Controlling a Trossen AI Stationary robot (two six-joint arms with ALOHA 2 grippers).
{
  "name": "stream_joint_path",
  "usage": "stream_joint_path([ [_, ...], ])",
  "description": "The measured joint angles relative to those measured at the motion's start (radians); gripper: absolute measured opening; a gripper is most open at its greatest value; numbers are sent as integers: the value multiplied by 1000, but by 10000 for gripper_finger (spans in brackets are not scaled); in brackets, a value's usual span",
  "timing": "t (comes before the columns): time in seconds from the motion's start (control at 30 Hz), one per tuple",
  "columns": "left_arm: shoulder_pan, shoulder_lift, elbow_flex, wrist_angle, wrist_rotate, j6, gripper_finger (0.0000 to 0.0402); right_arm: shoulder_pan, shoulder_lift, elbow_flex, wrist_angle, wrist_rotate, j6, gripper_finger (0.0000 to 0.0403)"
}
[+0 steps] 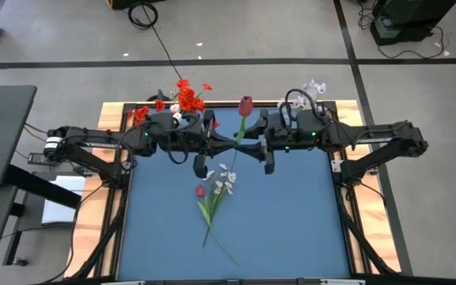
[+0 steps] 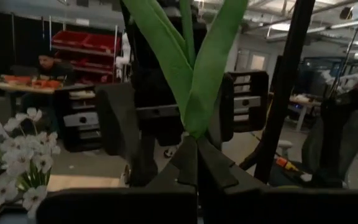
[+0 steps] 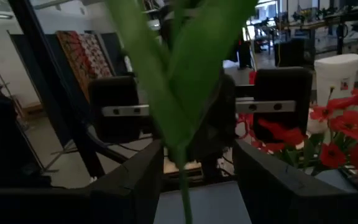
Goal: Sort flowers into vase by color
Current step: Put the left red flowers into the transparent flower vase
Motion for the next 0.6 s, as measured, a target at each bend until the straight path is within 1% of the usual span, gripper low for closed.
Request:
stream_joint_path([
  [0.17,0,2,0,-15,-1,1,0,4,18,-1,16,1,3,185],
  [0.43,-6,2,0,-52,-1,-5,0,5,14,-1,64,4,5,131],
  [0.5,-7,2,0,-52,-4,-5,0,5,13,-1,74,19,14,111],
  [0.6,-8,2,0,-52,-9,1,0,6,13,-1,82,37,21,61],
])
